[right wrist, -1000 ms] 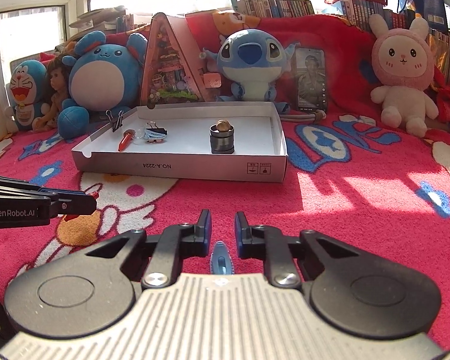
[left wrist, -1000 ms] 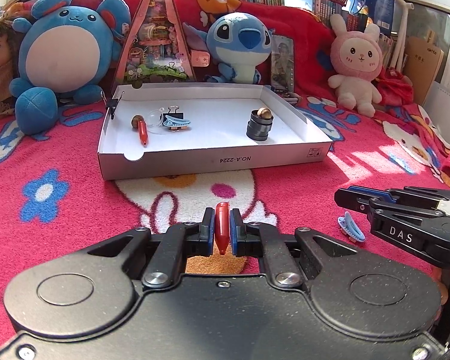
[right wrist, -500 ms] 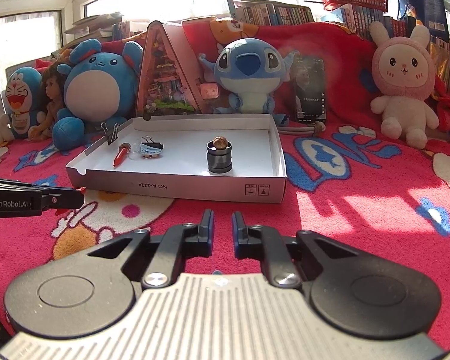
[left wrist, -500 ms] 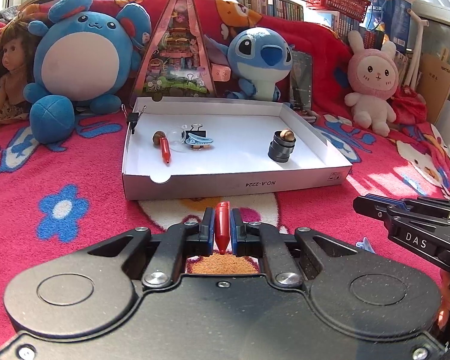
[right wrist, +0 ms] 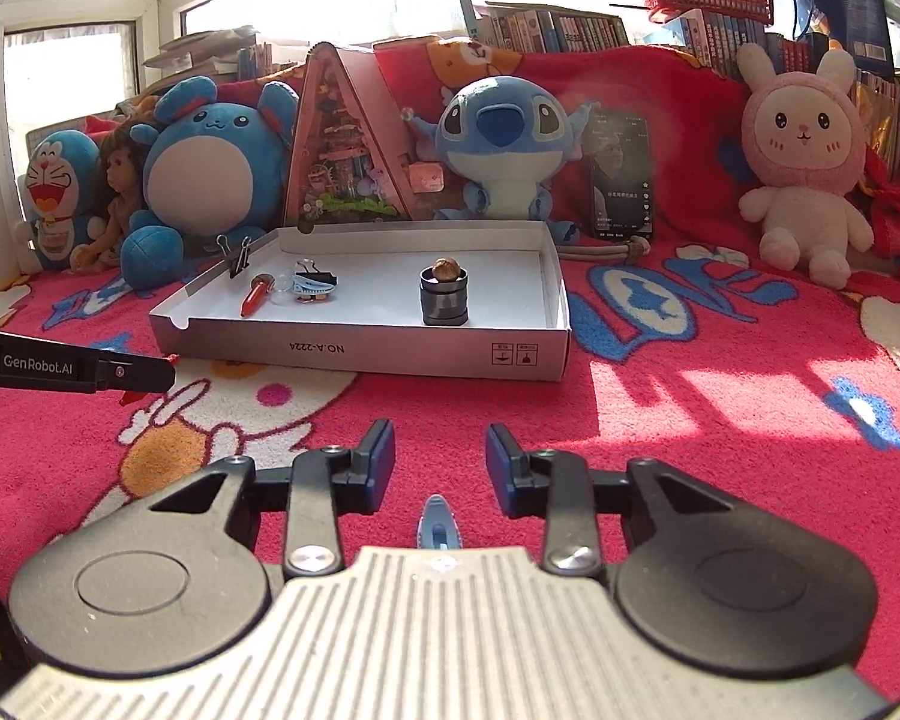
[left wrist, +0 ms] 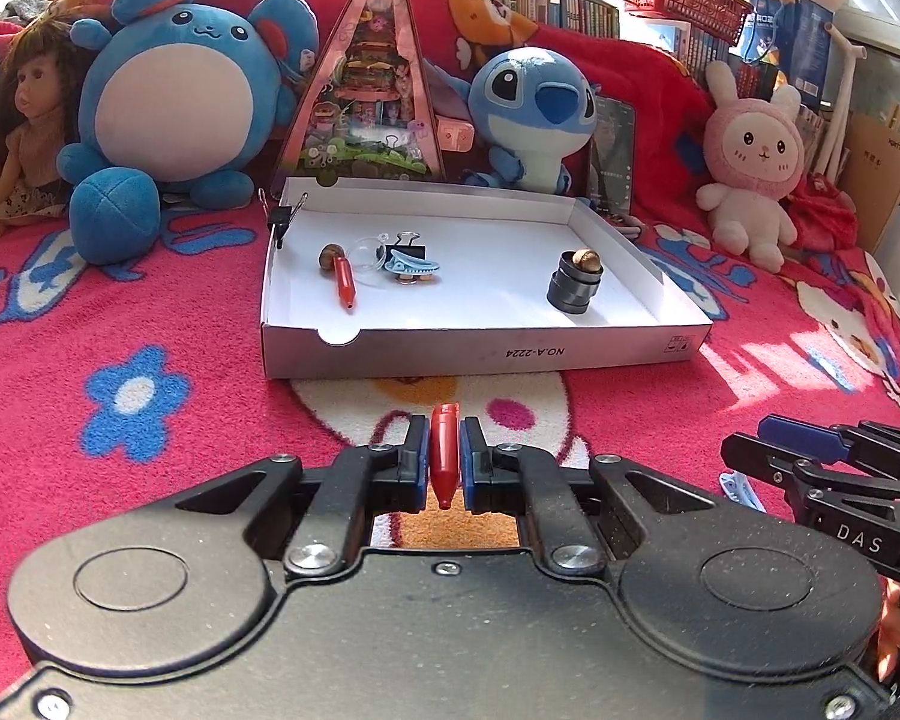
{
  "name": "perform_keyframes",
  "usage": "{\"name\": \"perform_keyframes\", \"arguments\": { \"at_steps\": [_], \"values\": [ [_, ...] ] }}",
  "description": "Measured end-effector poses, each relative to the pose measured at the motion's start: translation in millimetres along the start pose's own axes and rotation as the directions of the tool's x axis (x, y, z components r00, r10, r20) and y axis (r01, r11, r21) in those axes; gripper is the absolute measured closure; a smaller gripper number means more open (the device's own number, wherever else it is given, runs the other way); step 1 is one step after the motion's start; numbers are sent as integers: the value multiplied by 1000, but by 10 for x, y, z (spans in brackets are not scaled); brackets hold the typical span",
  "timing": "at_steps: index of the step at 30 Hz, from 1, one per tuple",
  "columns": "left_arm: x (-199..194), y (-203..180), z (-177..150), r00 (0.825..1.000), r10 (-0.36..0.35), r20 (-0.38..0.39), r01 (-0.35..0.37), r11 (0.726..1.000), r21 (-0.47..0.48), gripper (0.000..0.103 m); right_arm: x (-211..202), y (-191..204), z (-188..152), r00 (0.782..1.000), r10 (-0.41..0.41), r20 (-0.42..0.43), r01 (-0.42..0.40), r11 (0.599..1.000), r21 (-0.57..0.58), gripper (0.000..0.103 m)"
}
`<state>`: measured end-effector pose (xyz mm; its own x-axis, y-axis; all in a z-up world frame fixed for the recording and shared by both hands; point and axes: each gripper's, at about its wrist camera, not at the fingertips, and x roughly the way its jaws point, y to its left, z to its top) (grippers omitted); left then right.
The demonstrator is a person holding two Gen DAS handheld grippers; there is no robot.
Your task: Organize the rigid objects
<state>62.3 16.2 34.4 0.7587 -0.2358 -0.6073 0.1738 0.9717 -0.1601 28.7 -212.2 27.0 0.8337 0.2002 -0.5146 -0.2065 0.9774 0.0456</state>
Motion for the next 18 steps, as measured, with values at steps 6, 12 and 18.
{"name": "perform_keyframes", "arguments": {
  "at_steps": [6,12,18],
  "values": [
    [0,-11,-29,1000,-2,-6,2,1000,3,93,23,40,-147,999,-13,-38,12,1000,-12,41],
    [11,-11,-48,1000,1,-14,-1,1000,1,93,-4,36,-219,998,-34,-52,33,999,-16,41],
    [11,-10,-49,1000,3,-14,-3,1000,1,93,-45,37,-251,998,-33,-61,32,999,-25,62]
  ]
}}
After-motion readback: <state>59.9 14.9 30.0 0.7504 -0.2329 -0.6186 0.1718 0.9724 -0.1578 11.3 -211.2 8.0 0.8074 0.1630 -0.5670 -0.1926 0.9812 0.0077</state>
